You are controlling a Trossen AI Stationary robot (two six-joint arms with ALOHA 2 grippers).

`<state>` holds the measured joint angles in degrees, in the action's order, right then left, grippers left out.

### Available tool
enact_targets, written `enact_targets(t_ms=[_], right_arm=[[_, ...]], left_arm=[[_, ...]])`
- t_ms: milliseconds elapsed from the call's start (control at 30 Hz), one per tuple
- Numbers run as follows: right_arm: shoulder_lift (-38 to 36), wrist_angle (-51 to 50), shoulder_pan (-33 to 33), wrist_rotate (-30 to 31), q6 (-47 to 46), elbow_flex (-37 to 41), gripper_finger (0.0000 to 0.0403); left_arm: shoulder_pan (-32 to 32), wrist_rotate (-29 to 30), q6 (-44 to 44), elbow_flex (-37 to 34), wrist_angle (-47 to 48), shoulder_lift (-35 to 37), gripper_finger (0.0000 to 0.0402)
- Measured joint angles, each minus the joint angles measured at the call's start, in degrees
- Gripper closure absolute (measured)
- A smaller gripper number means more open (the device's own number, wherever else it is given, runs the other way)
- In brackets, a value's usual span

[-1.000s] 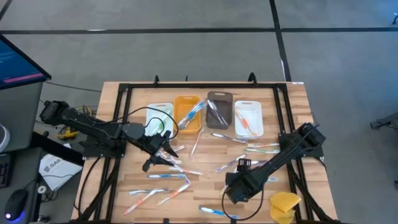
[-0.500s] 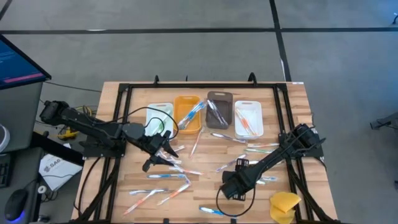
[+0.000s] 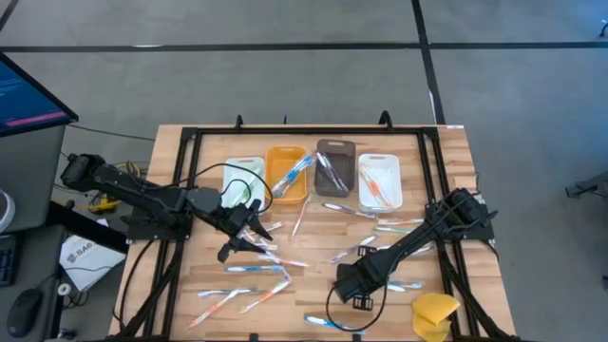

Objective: Pick & Place Toothbrushes
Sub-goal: Put the bottom green toothbrush into the left white bin

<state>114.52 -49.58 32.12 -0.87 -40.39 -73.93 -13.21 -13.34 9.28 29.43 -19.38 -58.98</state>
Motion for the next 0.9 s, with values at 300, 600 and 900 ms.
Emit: enact_targets(t_ms=[300, 600, 900], right_arm=[[0.1, -0.5, 0.1, 0.3, -1.2, -0.3, 0.0393], [0.5, -0.4, -0.2, 1.9, 0.9, -4.2, 0.0395], [0.4, -0.5, 0.0, 1.3, 1.8, -4.9, 0.0393]], left_arm=[[0.0, 0.0, 0.0, 0.0, 0.0, 0.0, 0.0229], [0.0, 0.0, 0.0, 0.0, 0.0, 0.0, 0.0229], [0.0, 1.0, 0.0, -2.0, -0.3, 0.0, 0.0229]])
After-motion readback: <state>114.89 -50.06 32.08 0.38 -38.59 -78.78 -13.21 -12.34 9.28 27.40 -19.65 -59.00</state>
